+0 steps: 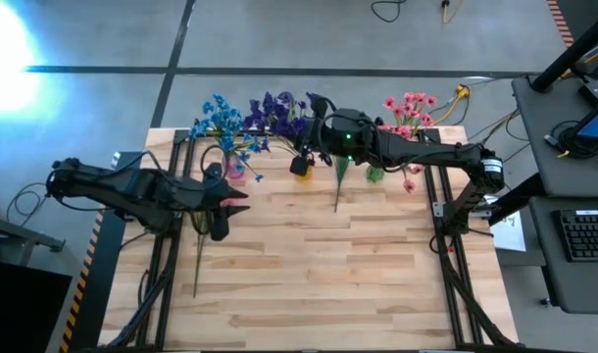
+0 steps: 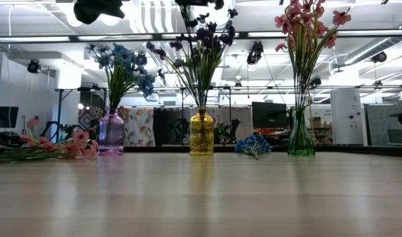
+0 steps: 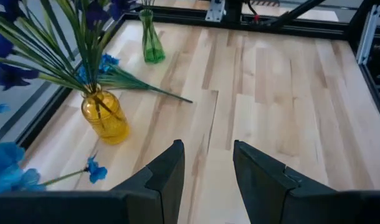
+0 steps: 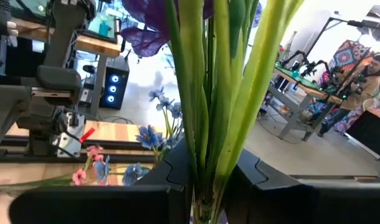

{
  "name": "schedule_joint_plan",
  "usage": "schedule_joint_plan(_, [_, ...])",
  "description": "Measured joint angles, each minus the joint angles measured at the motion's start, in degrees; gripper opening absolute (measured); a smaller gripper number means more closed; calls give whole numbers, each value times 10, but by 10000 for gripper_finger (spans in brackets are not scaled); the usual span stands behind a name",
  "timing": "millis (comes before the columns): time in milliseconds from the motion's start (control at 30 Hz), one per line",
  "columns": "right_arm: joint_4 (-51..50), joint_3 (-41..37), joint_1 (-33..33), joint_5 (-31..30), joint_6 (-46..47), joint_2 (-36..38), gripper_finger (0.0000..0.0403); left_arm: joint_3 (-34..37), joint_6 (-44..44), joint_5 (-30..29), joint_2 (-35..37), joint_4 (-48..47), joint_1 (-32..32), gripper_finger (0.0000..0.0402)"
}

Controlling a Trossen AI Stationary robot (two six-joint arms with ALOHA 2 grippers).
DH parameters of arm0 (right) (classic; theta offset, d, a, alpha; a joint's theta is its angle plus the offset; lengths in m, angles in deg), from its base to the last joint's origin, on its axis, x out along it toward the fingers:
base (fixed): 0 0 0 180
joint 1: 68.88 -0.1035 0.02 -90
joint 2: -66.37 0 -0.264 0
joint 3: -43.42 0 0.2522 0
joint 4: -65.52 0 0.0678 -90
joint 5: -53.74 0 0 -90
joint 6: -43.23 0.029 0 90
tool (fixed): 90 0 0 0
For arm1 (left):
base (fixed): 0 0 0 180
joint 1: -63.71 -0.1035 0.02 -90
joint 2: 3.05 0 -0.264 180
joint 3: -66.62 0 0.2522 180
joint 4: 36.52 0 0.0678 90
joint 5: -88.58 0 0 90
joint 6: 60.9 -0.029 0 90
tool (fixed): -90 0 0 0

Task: Sort flowers into vase by color
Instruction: Put the violet flowers into the yellow vase

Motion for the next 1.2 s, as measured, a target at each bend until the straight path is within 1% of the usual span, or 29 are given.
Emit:
schedule_joint_plan(100, [-5, 0, 0, 0, 0, 0, 52, 0, -10, 0, -15, 10, 0, 123])
schedule_joint_plan(233, [-7, 0, 0, 1, 4, 0, 52, 0, -50, 0, -33, 33, 0, 123])
schedule_joint_plan(367, [-7, 0, 7, 33, 25, 0, 52, 0, -86, 0, -45, 37, 0, 123])
schedule_joint_plan(433, [-6, 0, 10, 42, 34, 0, 52, 0, -102, 0, -45, 41, 0, 123])
schedule_joint_plan(833, [0, 0, 31, 41, 63, -3, 52, 1, -161, -1, -18, 44, 0, 123])
schedule_joint_plan(900, [-2, -1, 36, 40, 68, -6, 52, 1, -163, -11, -15, 44, 0, 123])
schedule_joint_plan(1067, [-4, -2, 42, 40, 69, -25, 52, 1, -161, -55, -12, 34, 0, 123])
schedule_joint_plan(1200, [-2, -2, 42, 40, 66, -31, 52, 1, -160, -66, -12, 31, 0, 123])
